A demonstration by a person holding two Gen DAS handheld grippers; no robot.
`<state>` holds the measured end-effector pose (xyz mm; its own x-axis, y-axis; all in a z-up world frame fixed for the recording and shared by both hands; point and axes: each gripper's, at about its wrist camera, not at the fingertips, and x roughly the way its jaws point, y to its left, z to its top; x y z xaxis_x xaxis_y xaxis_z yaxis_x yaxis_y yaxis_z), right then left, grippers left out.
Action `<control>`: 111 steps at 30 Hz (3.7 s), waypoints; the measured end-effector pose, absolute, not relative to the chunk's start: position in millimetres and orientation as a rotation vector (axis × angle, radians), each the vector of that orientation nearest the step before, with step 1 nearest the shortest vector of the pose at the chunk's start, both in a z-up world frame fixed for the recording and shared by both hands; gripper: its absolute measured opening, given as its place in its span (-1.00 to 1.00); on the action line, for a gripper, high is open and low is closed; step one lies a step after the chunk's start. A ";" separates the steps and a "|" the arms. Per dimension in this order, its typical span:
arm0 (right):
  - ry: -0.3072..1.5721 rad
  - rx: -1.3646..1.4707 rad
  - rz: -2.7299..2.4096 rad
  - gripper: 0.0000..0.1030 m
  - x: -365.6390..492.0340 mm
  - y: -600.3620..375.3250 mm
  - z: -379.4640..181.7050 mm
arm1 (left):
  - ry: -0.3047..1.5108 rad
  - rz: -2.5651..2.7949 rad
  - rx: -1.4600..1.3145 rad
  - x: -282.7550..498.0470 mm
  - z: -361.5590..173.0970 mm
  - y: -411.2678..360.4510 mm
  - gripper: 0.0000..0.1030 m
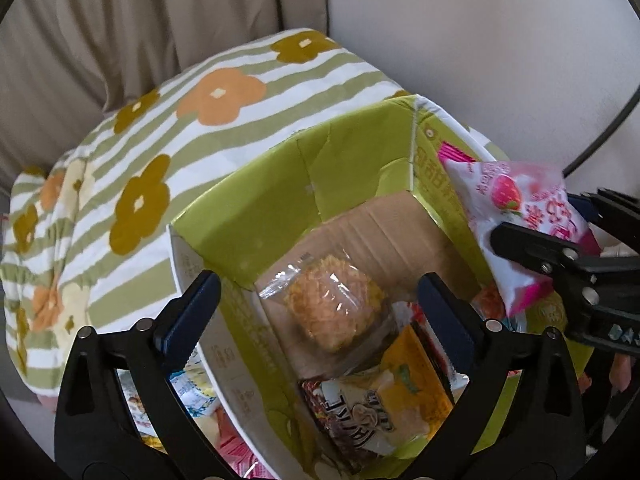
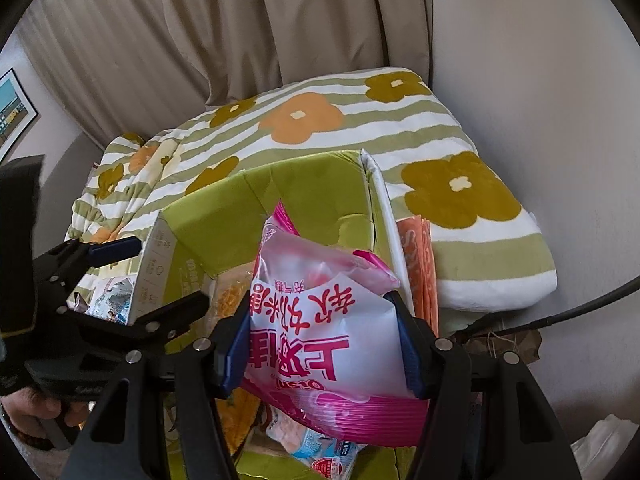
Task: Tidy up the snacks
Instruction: 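Carry both packets over the box and open both tools to drop them inside, then withdraw both tools from the box back toward the tray, then grasp the orange-and-cream packet with the left tool while the right tool grasps the clear bag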
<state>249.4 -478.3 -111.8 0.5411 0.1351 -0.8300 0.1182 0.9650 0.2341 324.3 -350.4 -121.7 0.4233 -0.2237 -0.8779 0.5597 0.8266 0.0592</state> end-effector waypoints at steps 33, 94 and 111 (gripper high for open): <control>1.011 0.239 0.066 0.97 246.1 -463.6 -114.5 | 1.047 -0.435 0.302 276.1 -111.3 -305.9 0.91; 1.077 -0.037 0.435 0.97 125.9 -115.9 -149.1 | 1.207 -0.593 0.490 90.3 -174.2 66.5 0.91; 1.162 -0.450 0.702 0.97 135.4 -73.9 -233.1 | 1.250 -0.805 0.773 90.9 -241.2 23.0 0.91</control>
<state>135.4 -73.9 -233.1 0.2250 0.2662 -0.9373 -0.7062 0.7073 0.0314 90.9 23.0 -241.2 0.1307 -0.0980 -0.9866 0.8578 0.5101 0.0629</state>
